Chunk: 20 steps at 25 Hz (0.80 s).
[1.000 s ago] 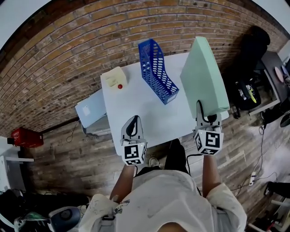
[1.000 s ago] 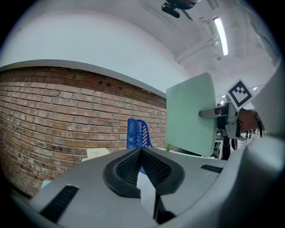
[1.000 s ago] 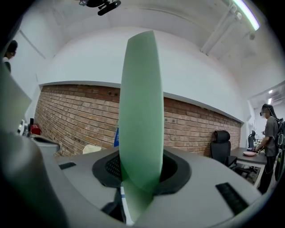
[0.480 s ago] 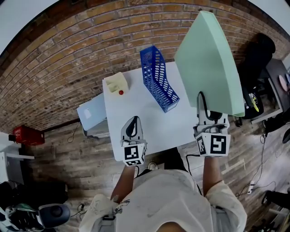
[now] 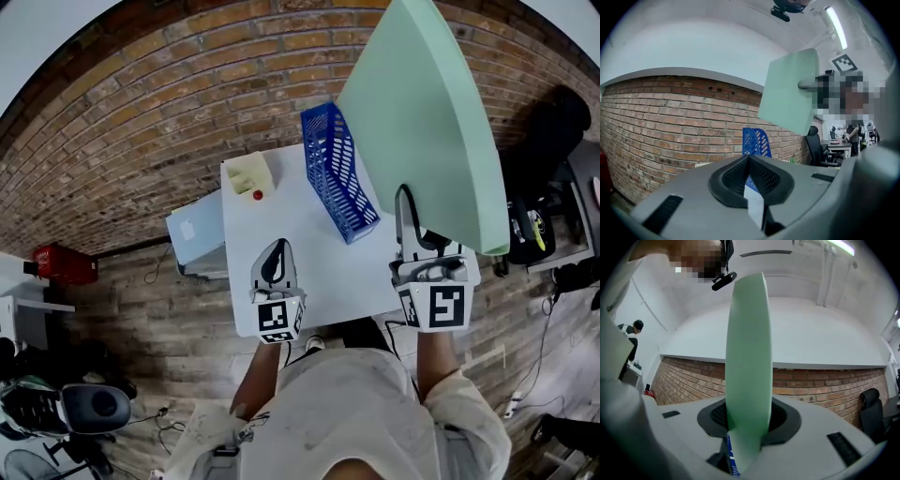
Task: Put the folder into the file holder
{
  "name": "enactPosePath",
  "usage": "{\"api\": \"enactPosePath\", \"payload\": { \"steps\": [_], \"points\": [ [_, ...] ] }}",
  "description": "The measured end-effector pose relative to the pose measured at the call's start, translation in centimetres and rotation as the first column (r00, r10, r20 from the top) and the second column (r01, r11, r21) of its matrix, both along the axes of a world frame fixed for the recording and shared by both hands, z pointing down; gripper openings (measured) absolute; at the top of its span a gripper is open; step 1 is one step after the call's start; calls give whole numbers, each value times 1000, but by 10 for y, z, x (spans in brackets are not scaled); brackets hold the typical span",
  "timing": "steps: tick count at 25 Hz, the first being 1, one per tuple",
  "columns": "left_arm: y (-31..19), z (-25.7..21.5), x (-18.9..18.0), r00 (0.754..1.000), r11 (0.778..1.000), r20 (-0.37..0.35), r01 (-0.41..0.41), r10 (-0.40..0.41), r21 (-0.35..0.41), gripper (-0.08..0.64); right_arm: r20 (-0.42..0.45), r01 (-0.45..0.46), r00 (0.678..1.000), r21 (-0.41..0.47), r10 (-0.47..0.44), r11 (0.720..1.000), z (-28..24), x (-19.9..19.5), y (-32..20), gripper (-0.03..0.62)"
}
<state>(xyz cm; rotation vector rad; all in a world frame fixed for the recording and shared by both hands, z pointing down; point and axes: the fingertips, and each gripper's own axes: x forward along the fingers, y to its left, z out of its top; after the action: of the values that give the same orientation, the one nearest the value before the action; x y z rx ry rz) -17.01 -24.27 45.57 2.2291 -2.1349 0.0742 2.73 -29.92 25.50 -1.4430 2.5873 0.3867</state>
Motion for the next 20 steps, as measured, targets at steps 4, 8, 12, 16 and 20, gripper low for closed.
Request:
{"api": "enactPosePath", "payload": {
  "steps": [4, 8, 12, 16, 20],
  "points": [
    [-5, 3, -4, 1000, 1000, 4, 22, -22, -17, 14, 3, 46, 999, -20, -46, 999, 6, -12, -10, 149],
    [-9, 7, -8, 999, 999, 14, 36, -35, -34, 14, -4, 80, 997, -44, -80, 996, 14, -21, -18, 149],
    [-14, 10, -10, 999, 998, 18, 46, -45, -47, 14, -3, 103, 995, -72, -104, 992, 25, -26, -24, 149],
    [-15, 15, -8, 998, 996, 16, 55, -54, -65, 14, -9, 126, 992, -102, -128, 987, 36, -30, -28, 150],
    [-17, 22, -4, 998, 995, 13, 57, -56, -81, 14, -26, 138, 990, -128, -142, 982, 49, -32, -33, 150]
  ]
}}
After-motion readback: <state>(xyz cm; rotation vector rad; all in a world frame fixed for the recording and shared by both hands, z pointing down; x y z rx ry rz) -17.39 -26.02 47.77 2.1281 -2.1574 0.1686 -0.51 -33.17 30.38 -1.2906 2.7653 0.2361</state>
